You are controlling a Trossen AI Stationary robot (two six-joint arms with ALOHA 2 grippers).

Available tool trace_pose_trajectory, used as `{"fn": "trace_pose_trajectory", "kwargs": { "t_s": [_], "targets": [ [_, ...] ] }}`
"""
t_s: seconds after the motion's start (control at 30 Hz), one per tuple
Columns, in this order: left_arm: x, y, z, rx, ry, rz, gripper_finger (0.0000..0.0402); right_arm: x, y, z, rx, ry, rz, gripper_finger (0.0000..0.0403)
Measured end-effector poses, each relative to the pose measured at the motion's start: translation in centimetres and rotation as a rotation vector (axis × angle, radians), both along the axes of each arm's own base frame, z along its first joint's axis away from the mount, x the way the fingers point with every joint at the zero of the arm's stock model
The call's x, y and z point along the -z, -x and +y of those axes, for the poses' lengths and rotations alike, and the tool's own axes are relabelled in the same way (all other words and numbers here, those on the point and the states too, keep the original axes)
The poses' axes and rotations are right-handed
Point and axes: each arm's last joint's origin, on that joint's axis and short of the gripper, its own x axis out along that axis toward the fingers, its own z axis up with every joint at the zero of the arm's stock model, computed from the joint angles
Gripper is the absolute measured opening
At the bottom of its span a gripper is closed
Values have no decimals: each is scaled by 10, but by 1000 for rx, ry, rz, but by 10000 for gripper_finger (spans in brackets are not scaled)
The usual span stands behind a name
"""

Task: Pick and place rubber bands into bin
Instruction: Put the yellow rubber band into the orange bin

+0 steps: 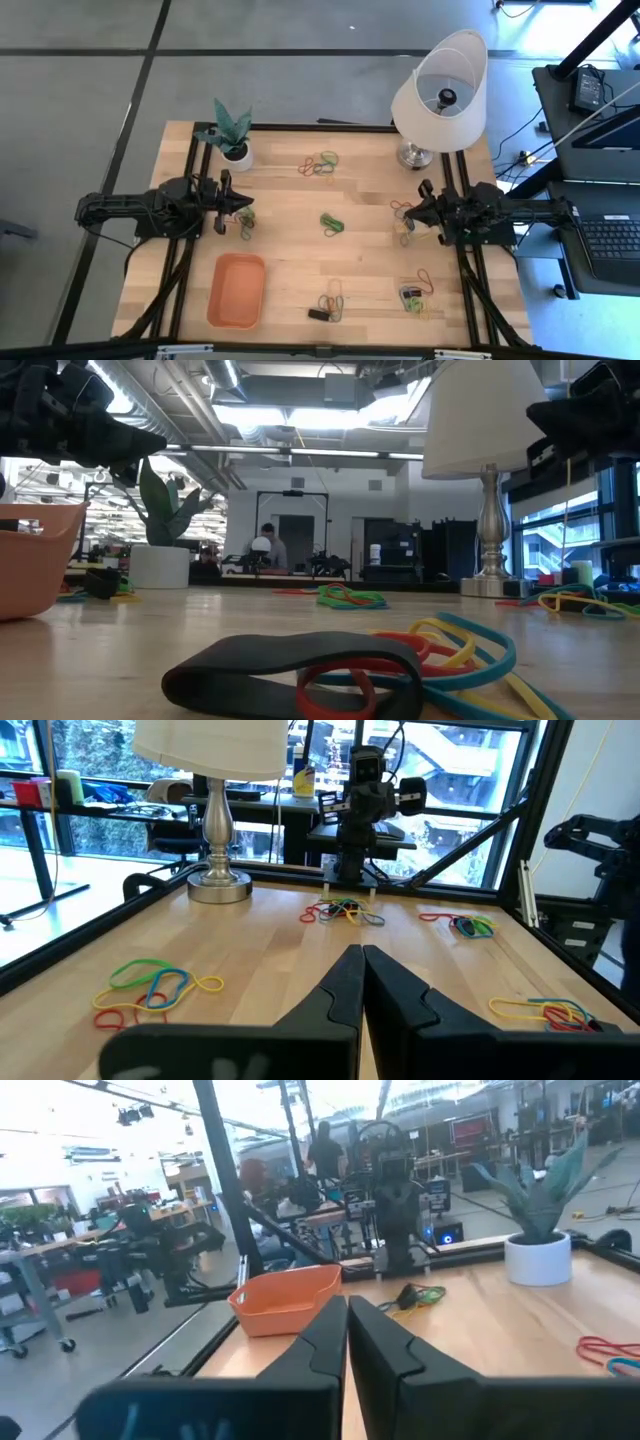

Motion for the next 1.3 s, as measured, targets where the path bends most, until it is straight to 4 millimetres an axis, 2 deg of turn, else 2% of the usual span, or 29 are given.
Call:
{"fn": "trace_pose_trajectory", "kwargs": {
  "t_s": [0.17, 0.33, 0.63, 0.77, 0.97, 1.13, 1.3],
  "targets": [
    [0, 0, 0, 0, 0, 0, 6, -2, -3, 0, -4, 57, 14, 4],
    [0, 0, 0, 0, 0, 0, 6, -23, -12, -2, 80, 75, 57, 3],
    [0, 0, 0, 0, 0, 0, 6, -63, -54, -6, 228, 109, 262, 2],
    [0, 0, 0, 0, 0, 0, 6, -76, -76, -6, 258, 77, 479, 1],
    [0, 0, 0, 0, 0, -1, 6, -81, -101, -6, 301, 11, 965, 1],
    [0, 0, 0, 0, 0, -1, 6, -67, -106, -6, 351, 7, 1374, 4],
    [0, 0, 0, 0, 0, 0, 6, -42, -111, -6, 332, 39, 1571, 27]
  ]
}}
